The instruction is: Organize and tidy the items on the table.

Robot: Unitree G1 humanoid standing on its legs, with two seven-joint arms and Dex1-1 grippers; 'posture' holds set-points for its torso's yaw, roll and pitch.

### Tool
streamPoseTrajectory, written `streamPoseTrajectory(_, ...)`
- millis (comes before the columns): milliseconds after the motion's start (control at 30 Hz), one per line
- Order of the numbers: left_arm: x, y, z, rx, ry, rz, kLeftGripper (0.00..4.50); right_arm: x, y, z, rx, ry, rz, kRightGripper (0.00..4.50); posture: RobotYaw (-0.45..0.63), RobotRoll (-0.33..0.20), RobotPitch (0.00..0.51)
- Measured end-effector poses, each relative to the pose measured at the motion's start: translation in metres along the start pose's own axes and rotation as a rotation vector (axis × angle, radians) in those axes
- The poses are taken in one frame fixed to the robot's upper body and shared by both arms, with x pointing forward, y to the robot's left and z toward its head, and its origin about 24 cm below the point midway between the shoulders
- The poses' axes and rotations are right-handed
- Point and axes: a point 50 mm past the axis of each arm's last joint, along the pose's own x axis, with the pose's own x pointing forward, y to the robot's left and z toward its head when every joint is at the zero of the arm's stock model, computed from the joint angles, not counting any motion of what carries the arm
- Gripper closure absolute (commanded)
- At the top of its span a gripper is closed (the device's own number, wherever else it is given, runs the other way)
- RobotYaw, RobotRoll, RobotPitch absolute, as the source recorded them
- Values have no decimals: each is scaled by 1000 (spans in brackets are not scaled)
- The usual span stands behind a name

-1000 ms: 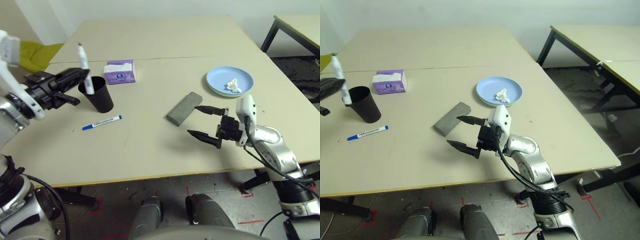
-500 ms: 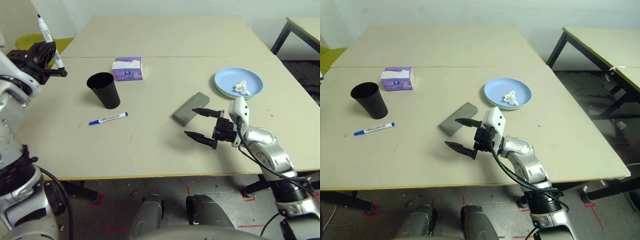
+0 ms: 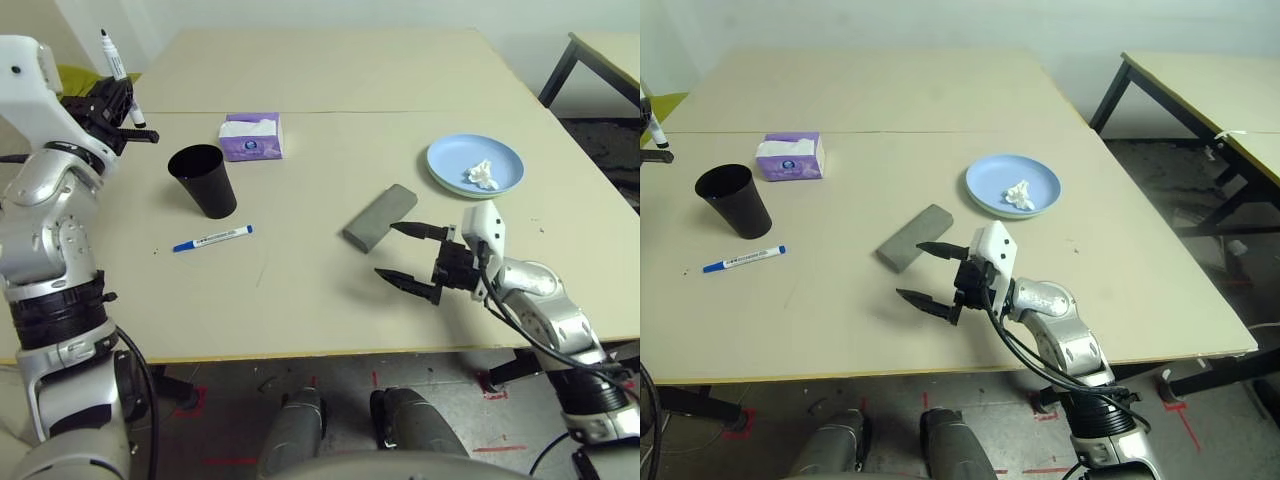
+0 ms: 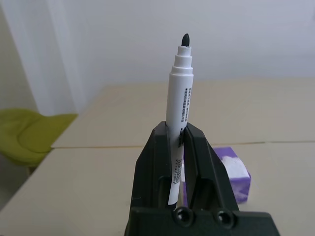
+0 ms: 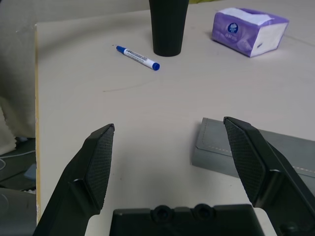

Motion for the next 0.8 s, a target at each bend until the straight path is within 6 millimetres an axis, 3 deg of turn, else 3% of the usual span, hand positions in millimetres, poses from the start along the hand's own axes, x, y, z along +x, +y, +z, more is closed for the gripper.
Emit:
streamPoseTrajectory(667,-1,-10,-54,-28,107,-23,4264,-8,1,6,-31,22,-24,0,-138,0,106)
streamPoseTrajectory(800,-3,-9,-62,-25,125,-17,2903,-8,1,7,-33,23,-26,0,-135,0,108)
